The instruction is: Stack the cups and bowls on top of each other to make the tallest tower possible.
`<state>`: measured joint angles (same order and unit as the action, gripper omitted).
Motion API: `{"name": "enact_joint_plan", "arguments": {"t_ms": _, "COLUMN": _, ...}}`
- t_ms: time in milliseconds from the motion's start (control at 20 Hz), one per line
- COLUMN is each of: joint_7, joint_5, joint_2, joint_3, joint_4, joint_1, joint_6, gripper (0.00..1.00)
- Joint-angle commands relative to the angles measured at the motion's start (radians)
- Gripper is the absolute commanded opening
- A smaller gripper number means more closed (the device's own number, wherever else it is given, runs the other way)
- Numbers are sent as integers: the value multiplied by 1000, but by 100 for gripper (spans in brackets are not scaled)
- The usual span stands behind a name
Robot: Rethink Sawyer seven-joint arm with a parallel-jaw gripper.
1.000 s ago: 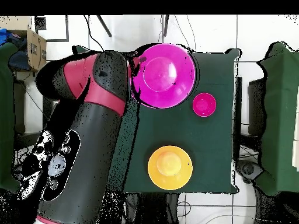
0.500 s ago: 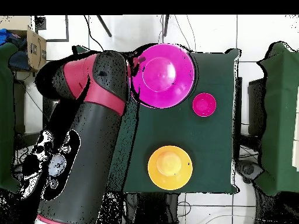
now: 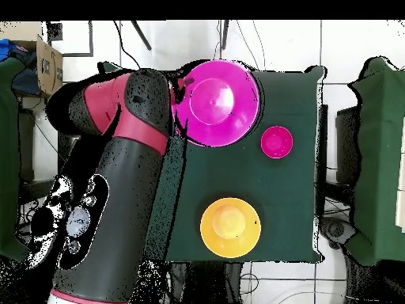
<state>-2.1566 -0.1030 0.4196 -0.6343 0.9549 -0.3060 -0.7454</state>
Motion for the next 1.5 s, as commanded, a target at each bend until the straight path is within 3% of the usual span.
{"name": "enact_joint_plan", "arguments": {"t_ms": 50, "joint_7": 128, "joint_5": -56, "joint_2": -30, "joint_3": 130, "joint_4": 84, "joint_1": 2, "joint_6": -119, "gripper": 0}}
{"name": "enact_joint_plan", "arguments": {"t_ms": 1500, "joint_7": 112, "joint_5": -83, "joint_2": -27, "joint_3": 120, "joint_4": 132, "joint_1": -5, "joint_6": -48, "gripper": 0}}
